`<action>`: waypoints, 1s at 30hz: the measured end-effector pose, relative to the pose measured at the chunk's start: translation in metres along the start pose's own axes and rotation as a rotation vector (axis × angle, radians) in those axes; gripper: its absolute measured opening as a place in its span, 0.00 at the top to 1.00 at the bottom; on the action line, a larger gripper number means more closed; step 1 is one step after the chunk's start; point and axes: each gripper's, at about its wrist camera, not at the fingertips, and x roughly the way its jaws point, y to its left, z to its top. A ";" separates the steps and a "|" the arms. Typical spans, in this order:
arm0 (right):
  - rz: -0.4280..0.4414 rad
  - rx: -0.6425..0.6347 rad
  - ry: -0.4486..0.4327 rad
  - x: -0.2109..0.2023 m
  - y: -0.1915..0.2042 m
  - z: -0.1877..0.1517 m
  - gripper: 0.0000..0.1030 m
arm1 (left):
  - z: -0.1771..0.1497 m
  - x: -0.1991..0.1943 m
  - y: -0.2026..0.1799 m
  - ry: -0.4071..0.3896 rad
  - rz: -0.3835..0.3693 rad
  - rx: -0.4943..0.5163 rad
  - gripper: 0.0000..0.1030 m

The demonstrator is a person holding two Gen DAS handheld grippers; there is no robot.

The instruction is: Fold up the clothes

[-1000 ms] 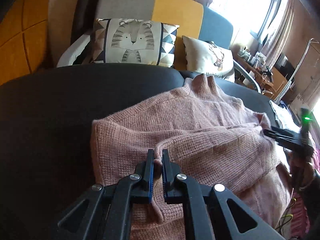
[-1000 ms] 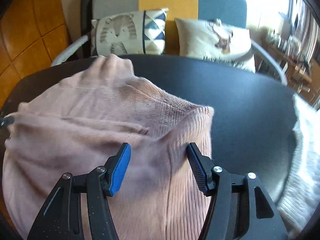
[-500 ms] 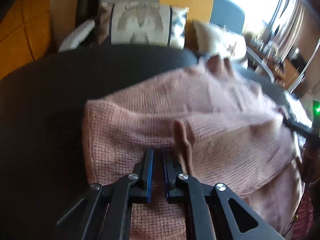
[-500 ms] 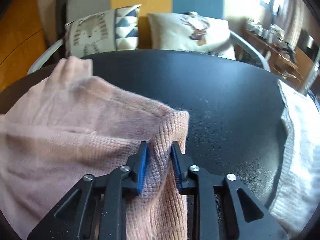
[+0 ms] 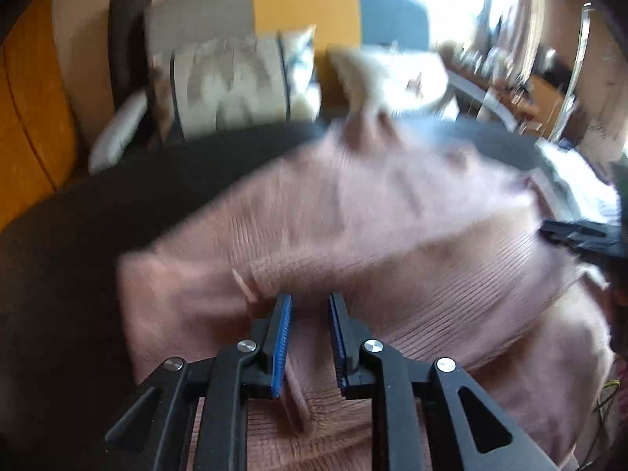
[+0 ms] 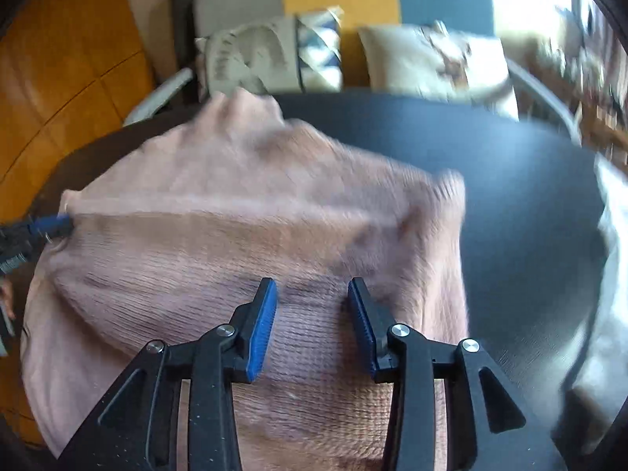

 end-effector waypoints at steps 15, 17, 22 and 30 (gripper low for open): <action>-0.052 -0.012 -0.011 0.002 0.001 -0.007 0.56 | -0.007 0.005 0.017 0.012 0.019 -0.081 0.75; -0.064 -0.021 -0.004 0.002 0.002 -0.007 0.55 | -0.008 0.005 0.018 0.015 0.015 -0.089 0.74; -0.084 -0.020 0.035 -0.003 0.004 -0.001 0.55 | -0.014 -0.009 0.022 0.043 0.030 -0.147 0.73; -0.097 0.025 -0.012 -0.060 0.007 -0.025 0.52 | -0.060 -0.073 0.037 0.011 0.123 -0.240 0.73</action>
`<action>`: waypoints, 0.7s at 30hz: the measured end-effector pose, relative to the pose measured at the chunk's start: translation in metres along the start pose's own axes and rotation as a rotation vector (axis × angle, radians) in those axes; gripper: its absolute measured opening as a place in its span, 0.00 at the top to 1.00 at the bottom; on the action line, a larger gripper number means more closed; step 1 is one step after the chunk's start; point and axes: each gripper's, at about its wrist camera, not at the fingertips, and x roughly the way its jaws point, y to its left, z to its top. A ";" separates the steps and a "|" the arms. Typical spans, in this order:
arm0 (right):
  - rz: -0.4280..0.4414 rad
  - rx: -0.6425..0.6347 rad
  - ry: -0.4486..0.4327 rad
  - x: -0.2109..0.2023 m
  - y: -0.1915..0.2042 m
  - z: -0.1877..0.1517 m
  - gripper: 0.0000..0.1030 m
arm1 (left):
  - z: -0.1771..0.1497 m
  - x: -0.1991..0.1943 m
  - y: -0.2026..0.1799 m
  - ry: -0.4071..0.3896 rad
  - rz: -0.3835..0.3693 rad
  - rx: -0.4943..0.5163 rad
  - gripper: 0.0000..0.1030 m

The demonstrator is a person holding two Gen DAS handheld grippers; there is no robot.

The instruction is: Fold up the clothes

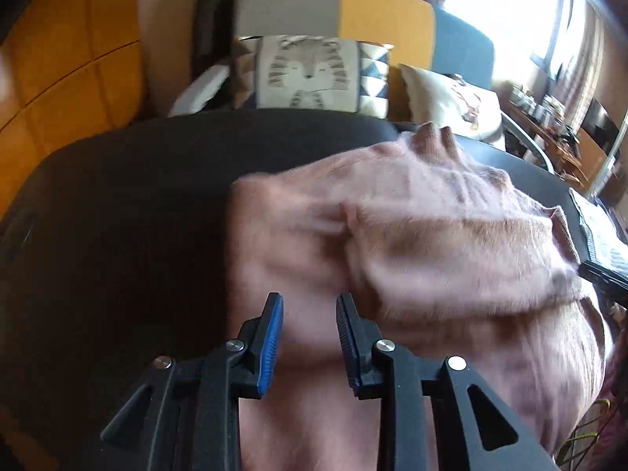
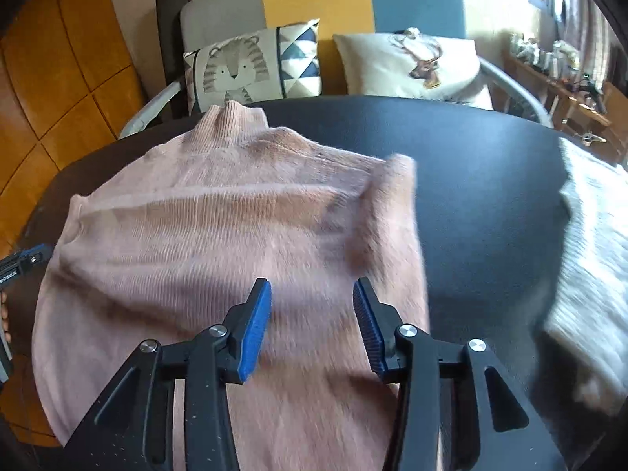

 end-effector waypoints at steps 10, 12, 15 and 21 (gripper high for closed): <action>-0.027 -0.023 0.086 -0.005 -0.004 -0.036 0.36 | -0.046 -0.005 0.012 0.069 0.017 -0.028 0.73; -0.012 -0.011 0.042 -0.023 -0.004 -0.033 0.36 | -0.044 -0.016 0.010 0.040 0.000 -0.024 0.73; -0.022 -0.032 0.027 -0.032 -0.002 -0.037 0.36 | -0.045 -0.022 0.007 0.030 0.001 0.004 0.73; -0.027 -0.009 0.128 -0.012 -0.008 -0.057 0.36 | -0.060 -0.007 0.009 0.080 -0.003 0.007 0.73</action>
